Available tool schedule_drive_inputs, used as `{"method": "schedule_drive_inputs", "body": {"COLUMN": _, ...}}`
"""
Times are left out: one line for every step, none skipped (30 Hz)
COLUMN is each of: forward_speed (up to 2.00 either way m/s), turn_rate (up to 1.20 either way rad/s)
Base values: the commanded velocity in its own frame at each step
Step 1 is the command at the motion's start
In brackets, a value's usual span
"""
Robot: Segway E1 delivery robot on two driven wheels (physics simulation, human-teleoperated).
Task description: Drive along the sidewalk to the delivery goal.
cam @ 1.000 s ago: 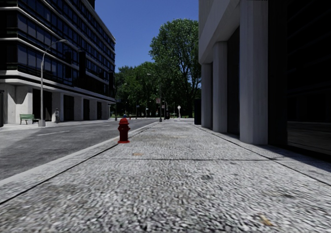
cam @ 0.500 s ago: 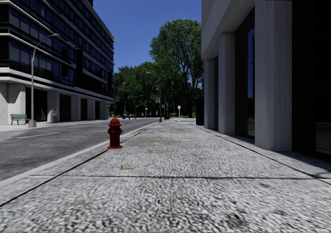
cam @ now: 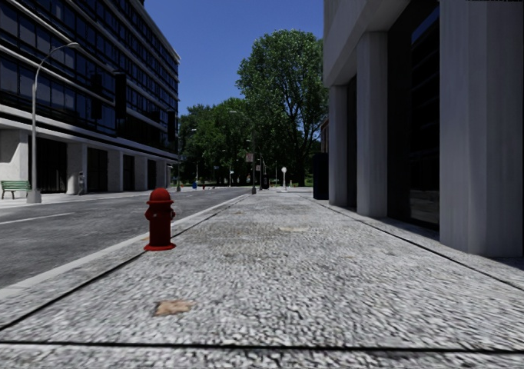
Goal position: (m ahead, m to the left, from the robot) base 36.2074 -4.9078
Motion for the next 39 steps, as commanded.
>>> {"method": "schedule_drive_inputs", "body": {"forward_speed": 2.0, "turn_rate": 0.0}}
{"method": "schedule_drive_inputs", "body": {"forward_speed": 2.0, "turn_rate": 0.0}}
{"method": "schedule_drive_inputs", "body": {"forward_speed": 2.0, "turn_rate": 0.0}}
{"method": "schedule_drive_inputs", "body": {"forward_speed": 2.0, "turn_rate": 0.0}}
{"method": "schedule_drive_inputs", "body": {"forward_speed": 2.0, "turn_rate": 0.0}}
{"method": "schedule_drive_inputs", "body": {"forward_speed": 2.0, "turn_rate": 0.0}}
{"method": "schedule_drive_inputs", "body": {"forward_speed": 2.0, "turn_rate": 0.0}}
{"method": "schedule_drive_inputs", "body": {"forward_speed": 2.0, "turn_rate": 0.0}}
{"method": "schedule_drive_inputs", "body": {"forward_speed": 2.0, "turn_rate": 0.0}}
{"method": "schedule_drive_inputs", "body": {"forward_speed": 2.0, "turn_rate": 0.0}}
{"method": "schedule_drive_inputs", "body": {"forward_speed": 2.0, "turn_rate": 0.0}}
{"method": "schedule_drive_inputs", "body": {"forward_speed": 2.0, "turn_rate": 0.0}}
{"method": "schedule_drive_inputs", "body": {"forward_speed": 2.0, "turn_rate": 0.0}}
{"method": "schedule_drive_inputs", "body": {"forward_speed": 2.0, "turn_rate": 0.0}}
{"method": "schedule_drive_inputs", "body": {"forward_speed": 2.0, "turn_rate": 0.0}}
{"method": "schedule_drive_inputs", "body": {"forward_speed": 2.0, "turn_rate": 0.0}}
{"method": "schedule_drive_inputs", "body": {"forward_speed": 2.0, "turn_rate": 0.0}}
{"method": "schedule_drive_inputs", "body": {"forward_speed": 2.0, "turn_rate": 0.0}}
{"method": "schedule_drive_inputs", "body": {"forward_speed": 2.0, "turn_rate": 0.0}}
{"method": "schedule_drive_inputs", "body": {"forward_speed": 2.0, "turn_rate": 0.0}}
{"method": "schedule_drive_inputs", "body": {"forward_speed": 2.0, "turn_rate": 0.0}}
{"method": "schedule_drive_inputs", "body": {"forward_speed": 2.0, "turn_rate": 0.0}}
{"method": "schedule_drive_inputs", "body": {"forward_speed": 2.0, "turn_rate": 0.0}}
{"method": "schedule_drive_inputs", "body": {"forward_speed": 2.0, "turn_rate": 0.0}}
{"method": "schedule_drive_inputs", "body": {"forward_speed": 2.0, "turn_rate": 0.0}}
{"method": "schedule_drive_inputs", "body": {"forward_speed": 2.0, "turn_rate": 0.0}}
{"method": "schedule_drive_inputs", "body": {"forward_speed": 2.0, "turn_rate": 0.0}}
{"method": "schedule_drive_inputs", "body": {"forward_speed": 2.0, "turn_rate": 0.0}}
{"method": "schedule_drive_inputs", "body": {"forward_speed": 2.0, "turn_rate": 0.0}}
{"method": "schedule_drive_inputs", "body": {"forward_speed": 2.0, "turn_rate": 0.0}}
{"method": "schedule_drive_inputs", "body": {"forward_speed": 2.0, "turn_rate": 0.0}}
{"method": "schedule_drive_inputs", "body": {"forward_speed": 2.0, "turn_rate": 0.0}}
{"method": "schedule_drive_inputs", "body": {"forward_speed": 2.0, "turn_rate": 0.0}}
{"method": "schedule_drive_inputs", "body": {"forward_speed": 2.0, "turn_rate": 0.0}}
{"method": "schedule_drive_inputs", "body": {"forward_speed": 2.0, "turn_rate": 0.0}}
{"method": "schedule_drive_inputs", "body": {"forward_speed": 2.0, "turn_rate": -0.06}}
{"method": "schedule_drive_inputs", "body": {"forward_speed": 2.0, "turn_rate": -0.15}}
{"method": "schedule_drive_inputs", "body": {"forward_speed": 2.0, "turn_rate": -0.18}}
{"method": "schedule_drive_inputs", "body": {"forward_speed": 2.0, "turn_rate": -0.18}}
